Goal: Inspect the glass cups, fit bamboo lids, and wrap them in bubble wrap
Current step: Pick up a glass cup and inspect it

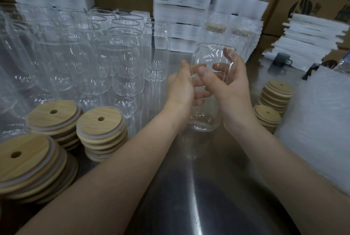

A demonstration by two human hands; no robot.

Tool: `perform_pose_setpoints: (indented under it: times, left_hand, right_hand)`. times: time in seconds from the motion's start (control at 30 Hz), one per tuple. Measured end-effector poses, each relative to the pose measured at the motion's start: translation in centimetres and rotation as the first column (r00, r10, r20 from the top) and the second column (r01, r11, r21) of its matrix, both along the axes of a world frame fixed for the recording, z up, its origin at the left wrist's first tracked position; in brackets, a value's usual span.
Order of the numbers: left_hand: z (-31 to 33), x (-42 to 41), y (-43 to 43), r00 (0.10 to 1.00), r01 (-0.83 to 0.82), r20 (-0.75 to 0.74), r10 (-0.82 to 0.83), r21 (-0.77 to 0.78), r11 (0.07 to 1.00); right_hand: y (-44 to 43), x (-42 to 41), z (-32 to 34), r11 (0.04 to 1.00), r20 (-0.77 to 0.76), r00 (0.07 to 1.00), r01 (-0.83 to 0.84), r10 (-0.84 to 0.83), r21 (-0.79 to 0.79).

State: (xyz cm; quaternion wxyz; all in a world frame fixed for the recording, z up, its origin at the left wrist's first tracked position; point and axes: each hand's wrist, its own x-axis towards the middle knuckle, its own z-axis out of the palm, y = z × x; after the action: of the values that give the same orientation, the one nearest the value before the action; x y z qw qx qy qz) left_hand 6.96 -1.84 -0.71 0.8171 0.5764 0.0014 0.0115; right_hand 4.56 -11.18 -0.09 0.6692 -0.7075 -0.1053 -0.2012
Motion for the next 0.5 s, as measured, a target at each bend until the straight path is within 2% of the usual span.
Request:
perform_pose_setpoints:
  times: [0.17,0.33,0.5]
  left_hand:
    - [-0.1,-0.1,0.6,0.999,0.042,-0.033,-0.043,-0.036,0.998]
    - [0.1,-0.3,1.1,0.942,0.286,-0.134,-0.306,-0.150,0.946]
    - [0.0,-0.8,1.3,0.861,0.450,-0.164,-0.481,-0.191,0.872]
  right_hand:
    - [-0.1,-0.3,0.5,0.999,0.053,0.998,-0.039,0.038,0.022]
    - [-0.2,-0.8,1.1,0.990,0.088,0.988,-0.132,0.127,0.045]
    - [-0.7,-0.7,1.5,0.981,0.068,0.982,-0.180,0.175,0.068]
